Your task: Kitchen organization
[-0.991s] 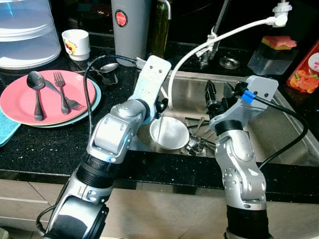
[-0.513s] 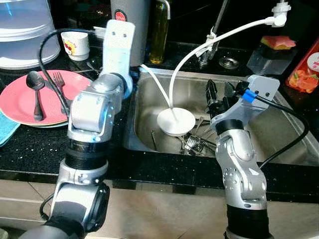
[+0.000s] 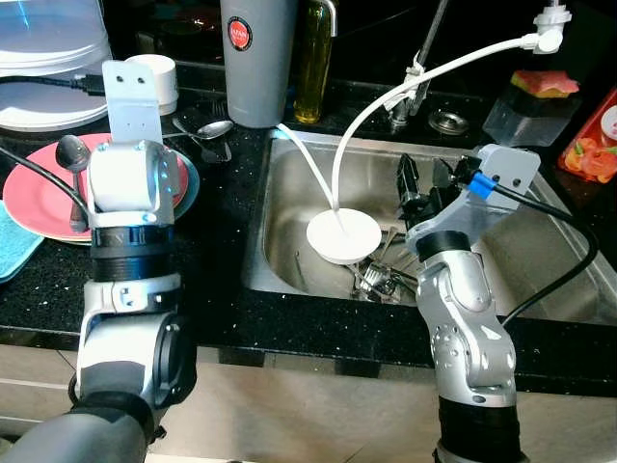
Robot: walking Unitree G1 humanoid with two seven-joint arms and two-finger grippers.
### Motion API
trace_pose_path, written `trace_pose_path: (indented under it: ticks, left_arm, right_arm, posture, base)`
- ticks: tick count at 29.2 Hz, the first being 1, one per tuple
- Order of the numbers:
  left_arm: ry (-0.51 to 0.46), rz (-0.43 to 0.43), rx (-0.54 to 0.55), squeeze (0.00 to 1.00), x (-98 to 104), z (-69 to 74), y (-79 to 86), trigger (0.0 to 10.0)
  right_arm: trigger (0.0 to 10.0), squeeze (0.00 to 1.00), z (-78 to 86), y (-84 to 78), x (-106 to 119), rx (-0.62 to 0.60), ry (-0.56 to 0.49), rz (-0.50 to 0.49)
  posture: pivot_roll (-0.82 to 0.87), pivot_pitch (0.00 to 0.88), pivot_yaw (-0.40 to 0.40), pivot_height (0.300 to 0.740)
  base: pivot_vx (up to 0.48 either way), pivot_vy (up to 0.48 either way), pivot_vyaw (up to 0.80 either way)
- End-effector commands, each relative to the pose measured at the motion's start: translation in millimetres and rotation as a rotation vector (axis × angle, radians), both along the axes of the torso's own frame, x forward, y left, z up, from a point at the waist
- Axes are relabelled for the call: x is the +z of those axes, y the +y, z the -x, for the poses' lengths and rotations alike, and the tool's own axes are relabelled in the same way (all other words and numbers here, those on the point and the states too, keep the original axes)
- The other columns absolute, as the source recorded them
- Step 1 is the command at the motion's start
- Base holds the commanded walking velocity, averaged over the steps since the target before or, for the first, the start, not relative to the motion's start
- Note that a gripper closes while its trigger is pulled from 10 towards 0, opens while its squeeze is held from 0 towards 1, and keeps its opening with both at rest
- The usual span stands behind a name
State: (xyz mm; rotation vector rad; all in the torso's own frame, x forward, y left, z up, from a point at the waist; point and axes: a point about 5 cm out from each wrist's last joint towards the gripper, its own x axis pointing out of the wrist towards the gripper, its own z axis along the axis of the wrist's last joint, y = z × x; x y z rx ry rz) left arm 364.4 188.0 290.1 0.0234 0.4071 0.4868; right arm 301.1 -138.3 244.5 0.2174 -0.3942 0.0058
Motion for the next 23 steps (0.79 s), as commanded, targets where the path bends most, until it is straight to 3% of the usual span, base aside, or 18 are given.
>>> trace_pose_path:
  ticks: [1, 7, 12, 23]
  left_arm:
    - [0.000, 0.006, 0.014, 0.00, 5, -1.1, 1.0, 10.0]
    - [-0.001, 0.024, 0.031, 0.00, 6, -0.1, 0.7, 10.0]
    - [0.012, 0.046, 0.130, 0.00, 6, 2.7, 11.1, 10.0]
    - [0.045, 0.109, 0.129, 0.00, 2, 1.3, 9.7, 10.0]
  right_arm:
    - [10.0, 0.00, 2.8, -3.5, 0, -0.011, 0.004, 0.004]
    - [10.0, 0.00, 2.7, -3.9, -1, -0.011, 0.006, 0.005]
    - [10.0, 0.00, 2.1, -2.8, -1, -0.005, 0.010, 0.007]
    - [10.0, 0.00, 1.9, -2.9, -1, -0.003, 0.013, 0.007]
  posture:
    - [0.30, 0.074, -0.072, 0.740]
    - [0.30, 0.077, -0.075, 0.740]
    - [0.30, 0.080, -0.080, 0.740]
    - [0.30, 0.079, -0.081, 0.740]
  base:
    - [0.000, 0.000, 0.00]
    - [0.000, 0.000, 0.00]
    - [0.000, 0.000, 0.00]
    - [0.000, 0.000, 0.00]
